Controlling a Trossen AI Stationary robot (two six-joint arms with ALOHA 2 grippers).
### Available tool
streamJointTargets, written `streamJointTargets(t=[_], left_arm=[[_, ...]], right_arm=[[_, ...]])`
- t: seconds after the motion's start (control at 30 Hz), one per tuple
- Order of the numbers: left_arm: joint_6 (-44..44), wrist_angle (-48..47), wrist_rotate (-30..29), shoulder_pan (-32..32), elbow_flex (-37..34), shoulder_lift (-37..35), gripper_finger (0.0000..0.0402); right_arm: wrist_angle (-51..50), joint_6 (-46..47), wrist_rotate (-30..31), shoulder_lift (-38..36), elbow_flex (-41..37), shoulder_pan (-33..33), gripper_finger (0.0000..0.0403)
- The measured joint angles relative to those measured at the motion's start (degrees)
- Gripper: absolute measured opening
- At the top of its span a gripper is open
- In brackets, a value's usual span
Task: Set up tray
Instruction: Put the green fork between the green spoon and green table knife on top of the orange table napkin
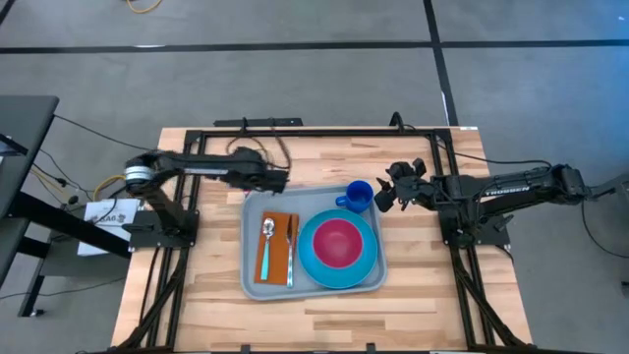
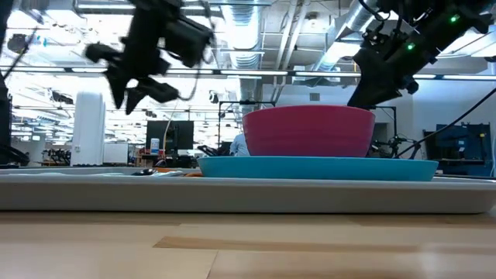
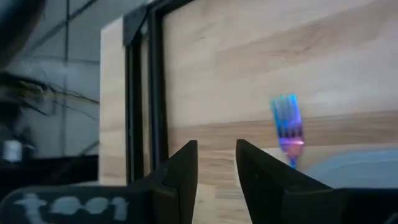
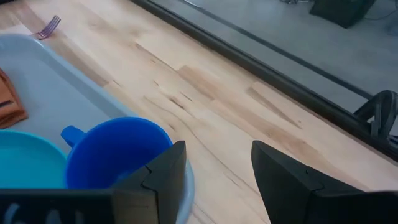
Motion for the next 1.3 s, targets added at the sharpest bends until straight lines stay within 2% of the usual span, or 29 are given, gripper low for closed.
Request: streamJointTargets(t=[0.1, 0.17, 0.3, 0.47, 0.63, 0.93, 1.13, 1.3], left_arm=[[-6.4, 5.1, 0.3, -1.8, -8.0, -7.5, 0.0099], [-10.6, 11.8, -0.8, -3.6, -13.5, -11.7, 0.0099], [-8.9, 26.9, -1.1, -5.1, -23.2, -17.3, 0.0099], [-6.6, 40.2, 1.5, -4.7, -32.0, -17.7, 0.0099], [-2.9, 50.3, 3.6, -3.6, -37.1, -17.0, 0.0099], [-1.8, 55.2, 4.1, -3.1, -39.4, -16.8, 0.0099], [-3.4, 52.4, 3.3, -3.1, -39.8, -16.8, 0.0099], [-5.1, 51.8, 5.2, -3.7, -39.8, -16.8, 0.0099]], right_arm=[[0.1, -0.3, 0.0, 0.0, 0.0, 0.0, 0.0177], [0.1, -0.3, 0.0, 0.0, 0.0, 0.0, 0.0177], [0.1, -0.3, -0.5, 0.0, 0.0, 0.1, 0.0177], [0.1, -0.4, -3.0, 0.0, 0.0, -0.1, 0.0177], [0.7, -0.4, -3.0, 0.0, 0.0, -0.1, 0.0177], [1.0, -0.4, -2.9, 0.0, 0.0, -0.1, 0.0177], [1.0, -0.4, -2.9, 0.0, 0.0, -0.1, 0.0177], [1.0, -0.4, -2.9, 0.0, 0.0, -0.1, 0.0177]])
